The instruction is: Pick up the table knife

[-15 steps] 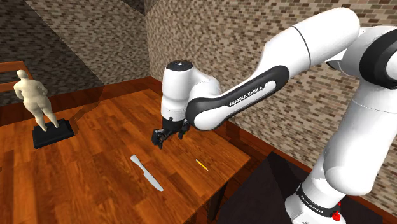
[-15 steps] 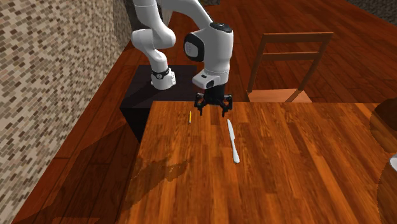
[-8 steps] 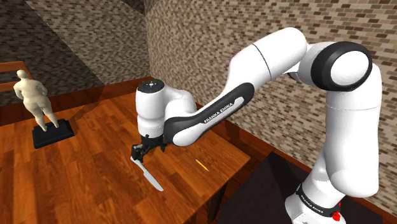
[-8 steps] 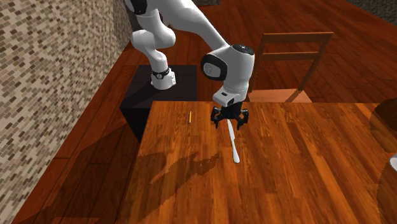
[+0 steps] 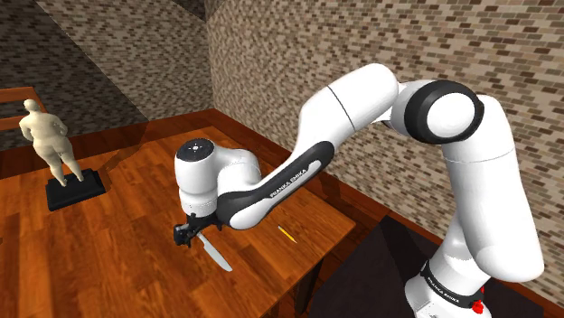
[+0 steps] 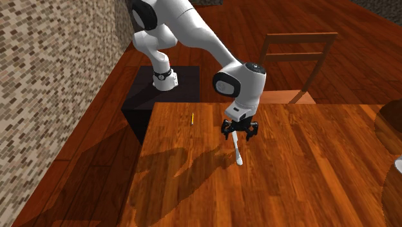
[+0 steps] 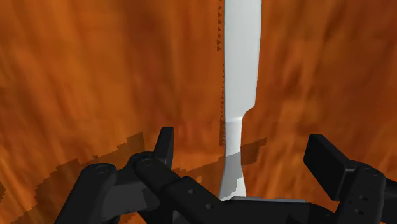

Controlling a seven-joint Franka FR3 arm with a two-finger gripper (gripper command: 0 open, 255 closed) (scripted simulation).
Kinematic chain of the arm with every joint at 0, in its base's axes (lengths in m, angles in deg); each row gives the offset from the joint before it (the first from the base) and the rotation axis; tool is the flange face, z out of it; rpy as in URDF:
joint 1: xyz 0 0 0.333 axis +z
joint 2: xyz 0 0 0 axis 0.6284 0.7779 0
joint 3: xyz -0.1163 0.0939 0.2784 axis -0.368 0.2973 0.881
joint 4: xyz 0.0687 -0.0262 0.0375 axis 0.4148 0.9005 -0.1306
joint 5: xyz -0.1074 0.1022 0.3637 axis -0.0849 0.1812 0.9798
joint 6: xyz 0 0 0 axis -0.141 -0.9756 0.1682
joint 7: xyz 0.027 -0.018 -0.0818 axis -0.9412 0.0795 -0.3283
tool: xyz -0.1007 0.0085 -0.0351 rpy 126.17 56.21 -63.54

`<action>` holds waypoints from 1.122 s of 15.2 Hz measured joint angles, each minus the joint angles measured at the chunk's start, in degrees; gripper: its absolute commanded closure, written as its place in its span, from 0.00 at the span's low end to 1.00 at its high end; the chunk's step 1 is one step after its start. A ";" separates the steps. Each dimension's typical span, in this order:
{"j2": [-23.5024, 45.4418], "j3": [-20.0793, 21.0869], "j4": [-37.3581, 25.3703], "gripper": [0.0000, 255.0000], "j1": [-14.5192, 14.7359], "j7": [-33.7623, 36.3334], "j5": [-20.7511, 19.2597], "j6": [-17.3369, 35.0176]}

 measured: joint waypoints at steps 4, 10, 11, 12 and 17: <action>1.67 -0.77 0.02 1.00 0.53 0.90 -1.12 1.53; 1.44 -0.63 0.08 1.00 0.60 1.02 -1.22 2.05; 1.45 -0.63 0.07 1.00 0.60 1.01 -1.22 2.03; 1.46 -0.65 0.04 1.00 0.64 1.05 -1.25 2.01; 0.80 -0.35 0.00 1.00 0.29 0.51 -0.60 0.81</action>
